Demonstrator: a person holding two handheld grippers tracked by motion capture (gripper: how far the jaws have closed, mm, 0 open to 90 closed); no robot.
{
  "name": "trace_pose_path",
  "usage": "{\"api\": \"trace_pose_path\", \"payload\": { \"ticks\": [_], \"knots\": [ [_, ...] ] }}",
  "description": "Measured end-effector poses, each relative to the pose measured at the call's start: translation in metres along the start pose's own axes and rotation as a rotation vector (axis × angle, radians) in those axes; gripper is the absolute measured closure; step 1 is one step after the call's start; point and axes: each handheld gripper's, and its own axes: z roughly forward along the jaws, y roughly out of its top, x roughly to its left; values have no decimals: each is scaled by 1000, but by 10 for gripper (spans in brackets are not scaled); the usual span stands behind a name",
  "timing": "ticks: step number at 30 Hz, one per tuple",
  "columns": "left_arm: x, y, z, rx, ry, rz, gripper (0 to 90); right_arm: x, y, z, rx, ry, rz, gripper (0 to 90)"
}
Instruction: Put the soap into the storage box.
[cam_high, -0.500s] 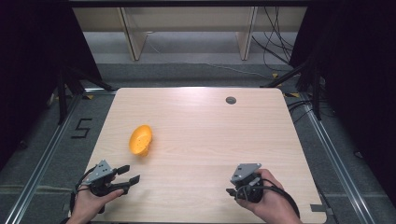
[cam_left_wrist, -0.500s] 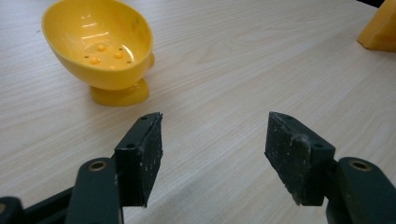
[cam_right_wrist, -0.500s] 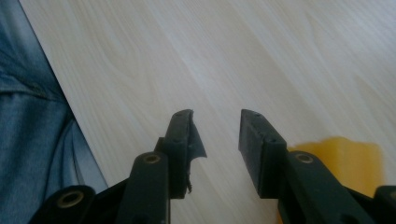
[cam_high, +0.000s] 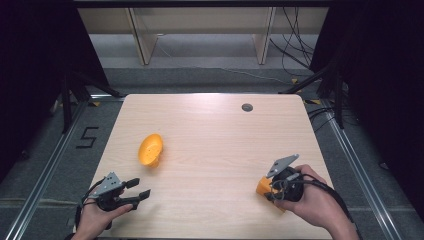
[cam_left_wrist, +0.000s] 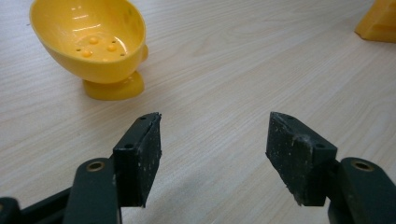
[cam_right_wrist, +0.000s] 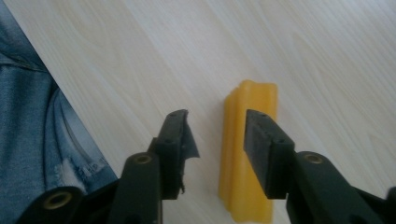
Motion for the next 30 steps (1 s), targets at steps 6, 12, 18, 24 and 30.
{"api": "trace_pose_path", "payload": {
  "ticks": [6, 12, 18, 24, 30],
  "knots": [
    [-1, 0, -1, -3, 8, -8, 352, -21, 5, -12, 58, -71, 14, 546],
    [-1, 0, -1, -1, 5, -9, 351, -35, 4, 4, 143, -28, 17, 497],
    [-1, 0, -1, 4, 15, -8, 349, -40, -2, 28, 215, -10, 2, 462],
    [-1, 0, -1, 4, 15, -8, 348, -45, -5, 42, 241, -6, -18, 448],
    [-1, 0, -1, -1, 13, -10, 346, -45, -5, 57, 287, 1, -31, 435]
  ]
}}
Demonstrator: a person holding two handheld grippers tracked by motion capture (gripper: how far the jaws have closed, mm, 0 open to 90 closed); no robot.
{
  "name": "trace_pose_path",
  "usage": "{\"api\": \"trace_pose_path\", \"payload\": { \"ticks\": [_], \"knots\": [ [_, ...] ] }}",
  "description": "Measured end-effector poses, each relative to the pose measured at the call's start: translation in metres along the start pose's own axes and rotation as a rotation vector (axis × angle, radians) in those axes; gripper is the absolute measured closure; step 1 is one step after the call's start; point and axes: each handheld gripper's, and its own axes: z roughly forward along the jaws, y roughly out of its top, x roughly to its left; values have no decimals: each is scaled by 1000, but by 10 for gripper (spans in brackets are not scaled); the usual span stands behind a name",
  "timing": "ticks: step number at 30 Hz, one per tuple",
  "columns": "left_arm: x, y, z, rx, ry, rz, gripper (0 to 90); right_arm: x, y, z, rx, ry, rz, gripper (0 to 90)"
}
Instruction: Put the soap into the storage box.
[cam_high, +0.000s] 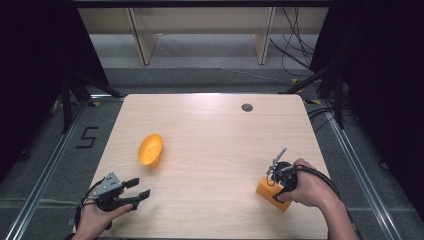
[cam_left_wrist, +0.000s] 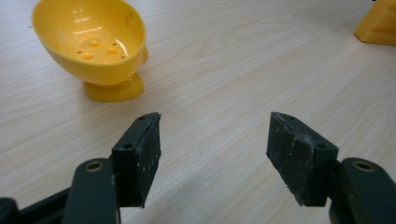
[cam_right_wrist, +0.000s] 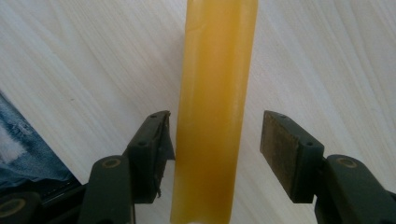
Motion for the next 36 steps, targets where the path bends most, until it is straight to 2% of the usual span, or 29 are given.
{"api": "trace_pose_path", "payload": {
  "ticks": [2, 3, 5, 6, 9, 10, 11, 12, 14, 15, 16, 19, 20, 21, 22, 23, 25, 26, 27, 32, 33, 34, 35, 36],
  "knots": [
    [0, 0, 0, 2, 1, 1, 345, 1, 0, 1, 0, -5, 12, 436],
    [0, 0, 1, -6, -12, -6, 345, -2, 0, 5, 1, -5, -12, 442],
    [0, 0, 1, 1, -10, -2, 344, 0, 2, 7, 16, -7, -3, 454],
    [0, 0, 1, 1, -9, -1, 344, -3, 3, 8, 26, 3, -37, 457],
    [0, 0, 1, -5, -11, -8, 344, 0, 4, 9, 22, 0, -8, 476],
    [0, 0, 1, -5, -11, -8, 343, -1, 5, 10, 18, -5, -16, 481],
    [0, 0, 1, -5, -10, -7, 343, -1, 6, 11, 42, 7, -18, 500],
    [0, 0, 1, -5, -10, -7, 343, -1, 6, 11, 42, 7, -18, 500],
    [0, 0, 1, -5, -11, -6, 343, 3, 8, 12, 31, 27, -8, 561],
    [0, 0, 1, -4, -11, -6, 343, 3, 8, 12, 31, 27, -8, 561],
    [1, 0, 1, 3, -12, 18, 342, 4, 8, 12, 22, 22, -23, 581],
    [1, 0, 1, 4, -10, 11, 341, 4, 8, 13, 19, 22, -16, 585],
    [1, 0, 1, 2, -11, 20, 341, 4, 8, 12, 24, 21, -12, 588],
    [1, 0, 1, 1, -11, 20, 341, 4, 8, 13, 15, 25, -16, 595],
    [1, 0, 1, 3, -10, 15, 341, 2, 8, 14, -2, 35, -49, 606],
    [0, 0, 1, 1, -8, -2, 341, 2, 9, 13, -1, 36, -48, 614],
    [0, 0, 1, 2, -8, -1, 341, 5, 10, 10, 21, 40, -42, 616],
    [1, 0, 1, 1, -10, 21, 341, 6, 10, 10, 25, 34, -46, 616],
    [1, 0, 1, 1, -10, 21, 341, 5, 10, 11, 10, 36, -68, 617],
    [1, 0, 1, 2, -10, 22, 341, 6, 11, 9, 8, 50, -80, 617],
    [0, 0, 1, 4, -6, 4, 341, 7, 11, 8, 5, 48, -86, 617],
    [-1, 0, 1, 4, -5, 5, 341, 7, 12, 7, -5, 59, -97, 617],
    [1, 0, 1, 2, -2, 35, 341, 8, 12, 6, 4, 60, -97, 617],
    [1, 0, 1, 2, -2, 35, 339, 8, 12, 6, 4, 60, -97, 617]
  ]
}}
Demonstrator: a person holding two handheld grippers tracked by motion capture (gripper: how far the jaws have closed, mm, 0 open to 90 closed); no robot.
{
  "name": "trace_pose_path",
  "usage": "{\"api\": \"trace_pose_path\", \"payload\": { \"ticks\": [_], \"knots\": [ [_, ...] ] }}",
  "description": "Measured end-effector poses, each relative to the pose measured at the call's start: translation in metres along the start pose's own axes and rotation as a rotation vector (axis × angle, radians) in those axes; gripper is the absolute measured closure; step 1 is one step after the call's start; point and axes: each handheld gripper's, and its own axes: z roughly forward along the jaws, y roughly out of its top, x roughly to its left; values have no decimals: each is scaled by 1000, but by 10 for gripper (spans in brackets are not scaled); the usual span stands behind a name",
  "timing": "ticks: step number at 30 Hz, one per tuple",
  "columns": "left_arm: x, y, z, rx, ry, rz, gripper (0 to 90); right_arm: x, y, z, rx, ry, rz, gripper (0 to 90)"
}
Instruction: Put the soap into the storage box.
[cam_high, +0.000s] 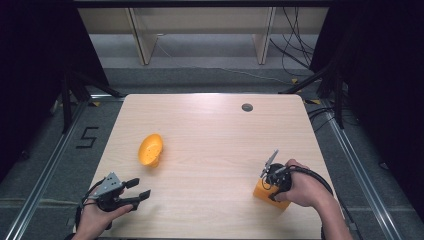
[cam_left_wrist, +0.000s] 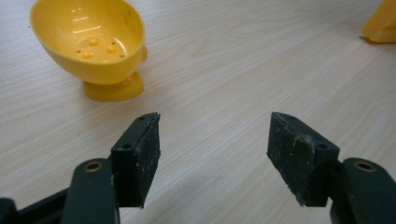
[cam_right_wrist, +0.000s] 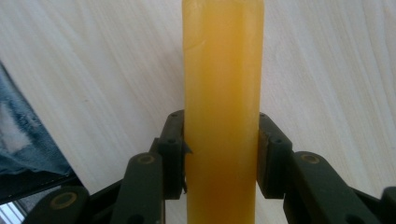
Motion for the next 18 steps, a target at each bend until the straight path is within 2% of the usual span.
{"api": "trace_pose_path", "payload": {
  "ticks": [1, 2, 4, 6, 7, 8, 9, 10, 11, 13, 14, 15, 16, 18],
  "knots": [
    [-1, 0, 0, -6, 3, -8, 339, 4, 1, -3, 10, 1, 24, 617],
    [-1, 0, 0, -6, 3, -8, 339, 4, 2, -4, 8, 16, 1, 617],
    [-1, 0, -1, -1, 2, -8, 339, 8, 3, -6, 14, 19, -7, 617],
    [-1, 0, -1, -1, 2, 3, 339, 7, 5, -6, 13, 17, -78, 617],
    [-2, 0, 0, -9, -1, -10, 339, 9, 6, -7, 18, 10, -89, 617],
    [-2, 0, 0, -9, -1, -10, 339, 9, 7, -6, 11, 24, -117, 617],
    [-1, 0, 0, -3, -4, 21, 339, 11, 8, -7, 32, 23, -144, 617],
    [-1, 0, 0, -3, -4, 20, 339, 12, 8, -7, 20, 26, -166, 617],
    [-2, -1, -1, -2, 1, -4, 339, 14, 9, -7, 28, 28, -180, 617],
    [-2, -1, 0, -2, 2, -5, 339, 14, 9, -7, 30, 24, -198, 617],
    [-2, -1, 0, -2, 1, -3, 339, 14, 10, -6, 27, 25, -229, 617],
    [-2, -1, 0, -2, 0, -1, 339, 17, 10, -7, 38, 12, -214, 617],
    [-1, 0, 0, -1, -1, 12, 339, 18, 11, -8, 35, 12, -220, 617],
    [-2, -1, 0, -1, -3, 1, 339, 17, 12, -7, 22, 16, -255, 617]
  ]
}}
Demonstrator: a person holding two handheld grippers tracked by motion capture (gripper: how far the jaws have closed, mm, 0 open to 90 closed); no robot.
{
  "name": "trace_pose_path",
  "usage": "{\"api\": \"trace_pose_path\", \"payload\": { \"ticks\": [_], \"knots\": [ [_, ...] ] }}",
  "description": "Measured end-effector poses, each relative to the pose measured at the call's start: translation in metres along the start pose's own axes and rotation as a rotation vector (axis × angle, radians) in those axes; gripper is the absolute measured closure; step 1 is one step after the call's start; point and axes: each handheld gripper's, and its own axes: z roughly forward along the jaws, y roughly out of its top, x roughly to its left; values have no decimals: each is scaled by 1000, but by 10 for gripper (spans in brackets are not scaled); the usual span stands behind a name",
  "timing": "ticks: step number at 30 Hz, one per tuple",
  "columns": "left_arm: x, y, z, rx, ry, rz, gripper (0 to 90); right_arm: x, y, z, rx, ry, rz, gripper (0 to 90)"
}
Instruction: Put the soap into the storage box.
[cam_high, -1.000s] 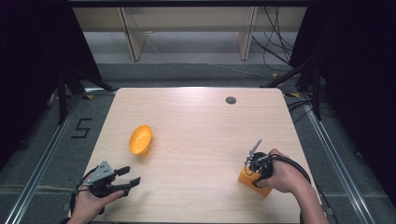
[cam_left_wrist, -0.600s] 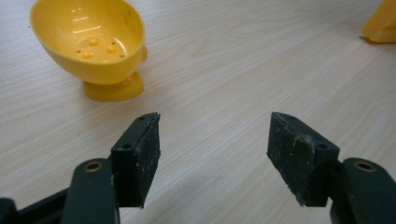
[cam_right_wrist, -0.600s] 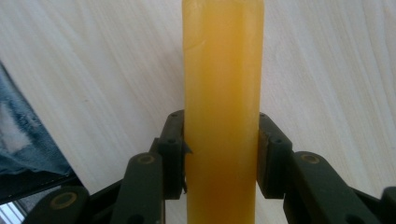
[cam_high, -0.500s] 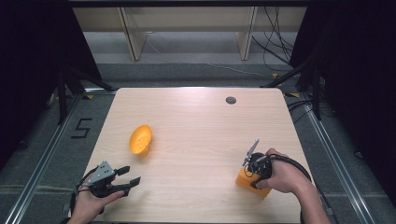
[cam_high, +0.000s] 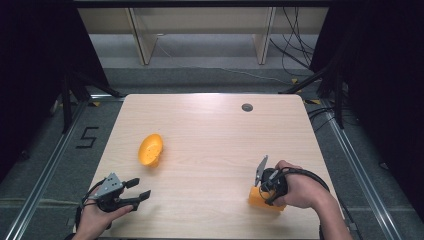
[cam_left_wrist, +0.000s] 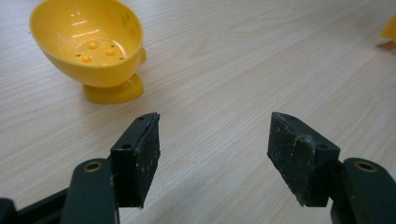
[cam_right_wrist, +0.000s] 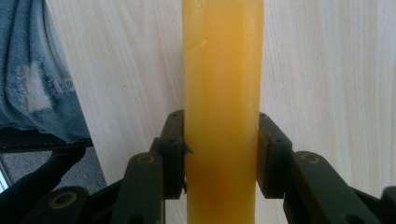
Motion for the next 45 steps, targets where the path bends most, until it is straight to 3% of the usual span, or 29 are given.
{"api": "trace_pose_path", "payload": {
  "ticks": [2, 3, 4, 10, 12, 18, 22, 23, 26, 27, 28, 32, 33, 34, 39, 40, 42, 43, 44, 45],
  "knots": [
    [0, 0, 0, -1, -2, 4, 339, 1, 1, -1, 0, 4, 11, 617],
    [0, 0, 0, -1, -3, 4, 339, 1, 2, -1, -9, 6, -9, 617],
    [0, 0, 0, -1, -3, 4, 339, 4, 3, -3, 0, 10, 17, 617],
    [-1, 0, 1, -2, -6, 10, 338, 5, 6, -3, -19, 13, -18, 618],
    [-2, 1, 1, 9, 5, 15, 338, 6, 7, -5, -4, 13, 4, 617],
    [-4, 1, 2, 3, -14, 27, 337, 7, 10, -6, -9, 11, 27, 617],
    [-6, 3, 3, 6, -28, 36, 336, 8, 13, -7, -19, 13, 22, 617],
    [-10, 5, 6, 13, -53, 41, 336, 9, 16, -8, -27, 18, 27, 617],
    [-15, 9, 8, 3, -69, 72, 307, 9, 19, -10, -33, 23, 22, 618],
    [-23, 13, 11, -10, -95, 81, 286, 10, 23, -11, -30, 23, 10, 618],
    [-26, 18, 13, -25, -117, 128, 286, 10, 23, -11, -30, 23, 10, 618],
    [-49, 35, 25, -32, -216, 183, 270, 12, 33, -15, -31, 19, -27, 618],
    [-53, 40, 29, -22, -245, 204, 272, 14, 35, -18, -24, 10, -9, 617],
    [-56, 45, 33, -30, -266, 252, 273, 14, 40, -19, -33, 18, -35, 618],
    [-74, 61, 50, -58, -349, 264, 273, 17, 50, -23, -39, 21, -39, 618],
    [-77, 63, 52, -61, -348, 260, 276, 17, 53, -23, -43, 15, -46, 618],
    [-78, 67, 58, -73, -376, 298, 279, 17, 59, -25, -44, 24, -57, 618],
    [-80, 67, 60, -73, -382, 277, 281, 18, 62, -26, -48, 17, -60, 618],
    [-81, 68, 62, -74, -396, 283, 284, 16, 66, -26, -59, 16, -105, 617],
    [-82, 69, 64, -71, -400, 297, 286, 17, 70, -27, -56, 22, -82, 618]
  ]
}}
